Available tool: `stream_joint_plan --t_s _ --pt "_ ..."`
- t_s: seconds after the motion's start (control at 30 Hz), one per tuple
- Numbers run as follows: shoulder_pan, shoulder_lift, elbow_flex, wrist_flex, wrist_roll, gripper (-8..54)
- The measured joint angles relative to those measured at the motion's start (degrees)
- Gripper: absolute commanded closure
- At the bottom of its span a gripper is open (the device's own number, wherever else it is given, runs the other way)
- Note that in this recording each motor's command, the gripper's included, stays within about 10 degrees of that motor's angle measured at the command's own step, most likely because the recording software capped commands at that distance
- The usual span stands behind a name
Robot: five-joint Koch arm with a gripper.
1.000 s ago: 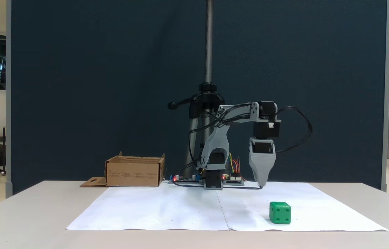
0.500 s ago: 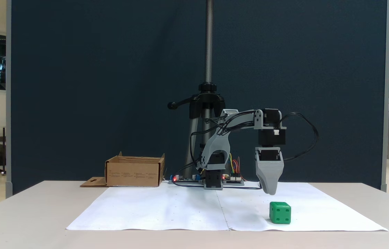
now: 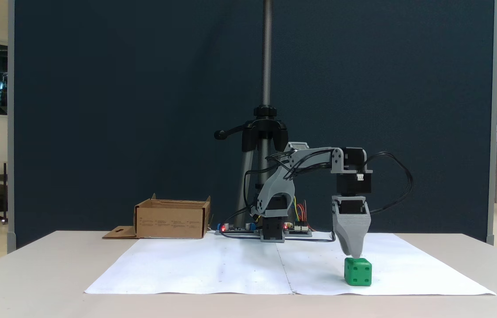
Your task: Grasp a green dice and put it in the bin.
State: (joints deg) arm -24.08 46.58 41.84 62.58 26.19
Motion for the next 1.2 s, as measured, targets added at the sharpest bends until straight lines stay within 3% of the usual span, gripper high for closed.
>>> stream_joint_plan --t_s 1.2 --pt "-0.88 -6.15 0.00 -3.78 0.09 4.2"
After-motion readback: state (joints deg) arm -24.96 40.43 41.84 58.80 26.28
